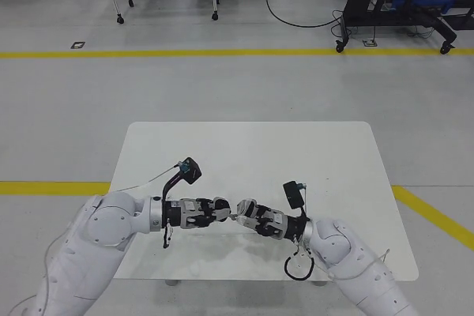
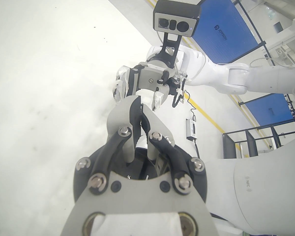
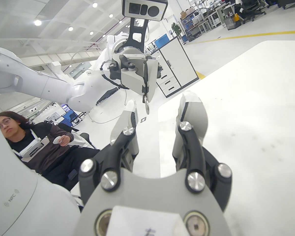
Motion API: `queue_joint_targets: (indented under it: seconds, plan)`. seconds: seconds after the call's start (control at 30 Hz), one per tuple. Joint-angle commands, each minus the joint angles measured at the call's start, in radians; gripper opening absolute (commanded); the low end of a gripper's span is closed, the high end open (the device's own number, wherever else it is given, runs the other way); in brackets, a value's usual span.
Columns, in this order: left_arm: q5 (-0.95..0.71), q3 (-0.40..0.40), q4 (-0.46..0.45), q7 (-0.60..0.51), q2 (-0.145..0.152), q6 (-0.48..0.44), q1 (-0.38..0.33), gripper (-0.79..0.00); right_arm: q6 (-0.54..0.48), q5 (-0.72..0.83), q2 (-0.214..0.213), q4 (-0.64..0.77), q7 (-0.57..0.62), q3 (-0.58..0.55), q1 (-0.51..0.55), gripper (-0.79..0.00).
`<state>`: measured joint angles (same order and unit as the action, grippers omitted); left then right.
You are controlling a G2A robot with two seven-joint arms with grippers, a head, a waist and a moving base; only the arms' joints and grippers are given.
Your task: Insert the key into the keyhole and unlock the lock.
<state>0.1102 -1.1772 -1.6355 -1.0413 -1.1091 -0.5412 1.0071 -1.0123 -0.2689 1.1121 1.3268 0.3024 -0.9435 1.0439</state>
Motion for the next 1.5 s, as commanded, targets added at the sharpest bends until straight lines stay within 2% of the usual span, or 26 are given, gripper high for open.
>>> queue_joint_targets:
  seconds: [0.0,0.1,0.13,0.2,0.3,0.67,0.7,0.73,1.0,1.13,1.23,1.33,1.4,1.47]
  plan:
    - [-0.001,0.002,0.003,0.004,0.001,0.0,-0.002,-0.785,0.0,0.012,-0.002,0.003,0.014,0.008,-0.003,-0.471]
    - [0.0,0.009,0.008,0.012,0.002,0.001,-0.004,-0.785,0.0,0.026,-0.005,0.007,0.026,0.017,-0.009,-0.486]
    - [0.001,0.012,0.01,0.017,0.002,0.0,-0.004,-0.785,0.0,0.027,-0.005,0.007,0.031,0.022,-0.011,-0.514]
    - [0.001,0.018,0.014,0.025,0.003,-0.002,-0.005,-0.785,0.0,0.029,-0.005,0.005,0.036,0.032,-0.017,-0.6]
    - [0.001,0.024,0.019,0.033,0.004,-0.003,-0.005,-0.785,0.0,0.033,-0.005,0.002,0.035,0.039,-0.023,-0.785]
    - [0.013,0.017,0.018,0.056,0.014,0.011,0.012,-0.785,0.0,0.011,-0.013,0.004,0.014,0.044,-0.022,-0.785]
    - [0.012,0.016,0.016,0.054,0.015,0.013,0.012,-0.416,0.0,0.008,-0.013,0.004,0.012,0.045,-0.023,-0.785]
    - [0.013,0.014,0.014,0.054,0.016,0.016,0.014,0.0,0.0,0.005,-0.013,0.003,0.011,0.047,-0.023,-0.785]
    - [-0.003,-0.005,0.007,0.063,0.026,0.01,0.032,0.0,0.0,-0.009,-0.017,0.007,-0.023,0.047,-0.022,-0.785]
    - [-0.009,-0.047,0.003,0.075,0.036,0.0,0.056,0.0,0.0,-0.008,-0.023,0.008,-0.056,0.029,-0.014,-0.785]
    - [0.025,-0.113,-0.022,0.073,0.052,0.013,0.103,0.0,0.0,-0.015,-0.034,0.014,-0.106,-0.01,0.004,-0.785]
    - [0.077,-0.221,-0.078,0.071,0.073,0.046,0.172,0.0,0.0,-0.04,-0.046,0.04,-0.177,-0.059,0.039,-0.785]
    - [0.111,-0.306,-0.136,0.062,0.087,0.085,0.228,0.0,0.0,-0.051,-0.049,0.051,-0.204,-0.073,0.051,-0.785]
    - [0.15,-0.383,-0.205,0.024,0.1,0.167,0.286,0.0,0.0,-0.051,-0.049,0.051,-0.204,-0.073,0.051,-0.785]
